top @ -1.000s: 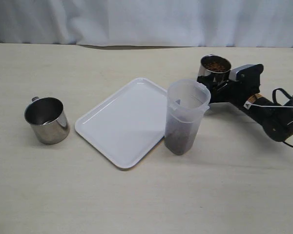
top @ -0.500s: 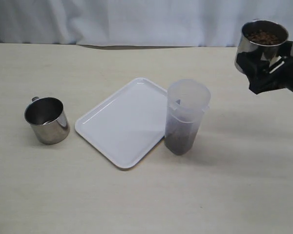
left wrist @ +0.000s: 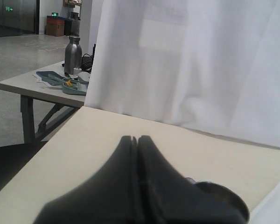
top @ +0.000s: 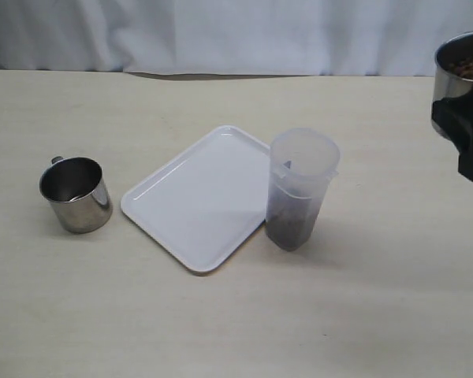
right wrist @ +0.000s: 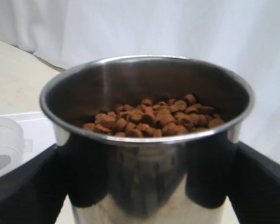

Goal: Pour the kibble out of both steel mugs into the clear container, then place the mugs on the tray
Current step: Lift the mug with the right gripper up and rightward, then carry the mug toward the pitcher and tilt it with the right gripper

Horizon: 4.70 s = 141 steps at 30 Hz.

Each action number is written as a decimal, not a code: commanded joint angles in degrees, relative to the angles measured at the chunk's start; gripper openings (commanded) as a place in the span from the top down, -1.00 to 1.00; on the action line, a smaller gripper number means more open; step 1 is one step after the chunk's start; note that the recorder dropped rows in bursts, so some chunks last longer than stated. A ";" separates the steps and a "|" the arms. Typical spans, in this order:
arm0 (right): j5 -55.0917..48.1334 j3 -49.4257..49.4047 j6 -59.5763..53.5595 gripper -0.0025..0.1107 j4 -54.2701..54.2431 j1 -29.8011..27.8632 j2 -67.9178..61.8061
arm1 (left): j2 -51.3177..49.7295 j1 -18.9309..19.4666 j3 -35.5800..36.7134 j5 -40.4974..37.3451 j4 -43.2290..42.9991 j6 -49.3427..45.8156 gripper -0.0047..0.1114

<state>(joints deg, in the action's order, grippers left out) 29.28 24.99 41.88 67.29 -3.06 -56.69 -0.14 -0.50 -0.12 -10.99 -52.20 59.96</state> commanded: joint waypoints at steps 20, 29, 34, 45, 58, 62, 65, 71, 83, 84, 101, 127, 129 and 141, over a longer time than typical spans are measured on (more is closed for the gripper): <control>-10.37 8.32 22.82 0.87 24.85 11.69 -2.92 | 0.14 0.16 0.12 0.16 -0.08 0.15 0.92; -10.78 8.98 21.33 0.87 21.96 15.40 -6.44 | 0.14 0.16 0.12 0.16 -0.08 0.15 0.92; -10.51 8.98 22.28 0.87 21.66 15.40 -6.44 | 0.14 0.16 0.12 0.16 -0.08 0.15 0.92; -10.55 8.98 23.45 0.87 21.66 15.40 -6.44 | 0.14 0.16 0.12 0.16 -0.08 0.15 0.92; -12.49 3.32 -26.64 0.87 -30.88 16.60 -6.44 | 0.14 0.16 0.12 0.49 -0.08 0.15 0.92; -16.25 2.60 -44.14 0.87 -44.87 18.11 -6.44 | 0.14 0.16 0.12 0.60 -0.08 0.15 0.92; -17.84 2.60 -54.55 0.87 -53.01 20.79 -6.44 | 0.14 0.16 0.12 0.60 -0.08 0.15 0.92; -22.15 3.54 -63.86 0.87 -59.78 23.24 -6.44 | 0.14 0.16 0.12 0.60 -0.08 0.15 0.92; -32.31 8.73 -66.40 0.87 -53.58 23.24 -6.44 | 0.14 0.16 0.12 0.60 -0.08 0.15 0.92; -32.55 8.73 -66.70 0.87 -53.58 23.24 -6.44 | 0.14 0.16 0.12 0.60 -0.08 0.15 0.92; -35.57 12.04 -76.07 0.87 -53.58 29.85 -6.51 | 0.14 0.16 0.12 0.13 -0.08 0.15 0.92; -36.07 15.66 -89.87 0.87 -52.74 29.85 -13.99 | 0.14 0.16 0.12 0.13 -0.08 0.15 0.92; -35.30 15.66 -90.77 0.87 -52.74 29.85 -14.27 | 0.14 0.16 0.12 0.41 -0.08 0.15 0.92; -35.22 17.00 -96.36 0.87 -52.74 29.85 -14.47 | 0.14 0.16 0.12 0.55 -0.08 0.15 0.92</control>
<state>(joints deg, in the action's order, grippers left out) -8.03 41.40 -52.81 14.04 26.61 -71.36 -0.14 -0.50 -0.12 -10.99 -52.20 59.96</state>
